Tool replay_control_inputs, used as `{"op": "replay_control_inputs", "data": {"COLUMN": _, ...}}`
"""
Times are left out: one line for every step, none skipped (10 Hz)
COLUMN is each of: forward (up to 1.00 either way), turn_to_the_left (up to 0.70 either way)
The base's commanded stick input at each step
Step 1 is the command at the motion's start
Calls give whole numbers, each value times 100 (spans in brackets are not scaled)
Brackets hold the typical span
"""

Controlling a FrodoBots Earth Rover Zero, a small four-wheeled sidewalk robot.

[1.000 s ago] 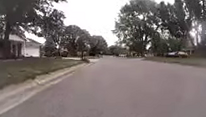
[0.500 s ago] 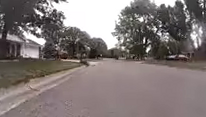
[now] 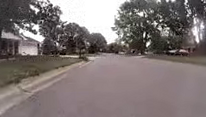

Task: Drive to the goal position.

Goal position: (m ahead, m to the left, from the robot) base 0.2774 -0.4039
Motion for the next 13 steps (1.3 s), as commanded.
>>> {"op": "replay_control_inputs", "data": {"forward": 70, "turn_to_the_left": 0}}
{"op": "replay_control_inputs", "data": {"forward": 70, "turn_to_the_left": 0}}
{"op": "replay_control_inputs", "data": {"forward": 70, "turn_to_the_left": 0}}
{"op": "replay_control_inputs", "data": {"forward": 70, "turn_to_the_left": 0}}
{"op": "replay_control_inputs", "data": {"forward": 70, "turn_to_the_left": 0}}
{"op": "replay_control_inputs", "data": {"forward": 70, "turn_to_the_left": 0}}
{"op": "replay_control_inputs", "data": {"forward": 70, "turn_to_the_left": 0}}
{"op": "replay_control_inputs", "data": {"forward": 70, "turn_to_the_left": 0}}
{"op": "replay_control_inputs", "data": {"forward": 70, "turn_to_the_left": 0}}
{"op": "replay_control_inputs", "data": {"forward": 70, "turn_to_the_left": 0}}
{"op": "replay_control_inputs", "data": {"forward": 70, "turn_to_the_left": 0}}
{"op": "replay_control_inputs", "data": {"forward": 70, "turn_to_the_left": 0}}
{"op": "replay_control_inputs", "data": {"forward": 70, "turn_to_the_left": 0}}
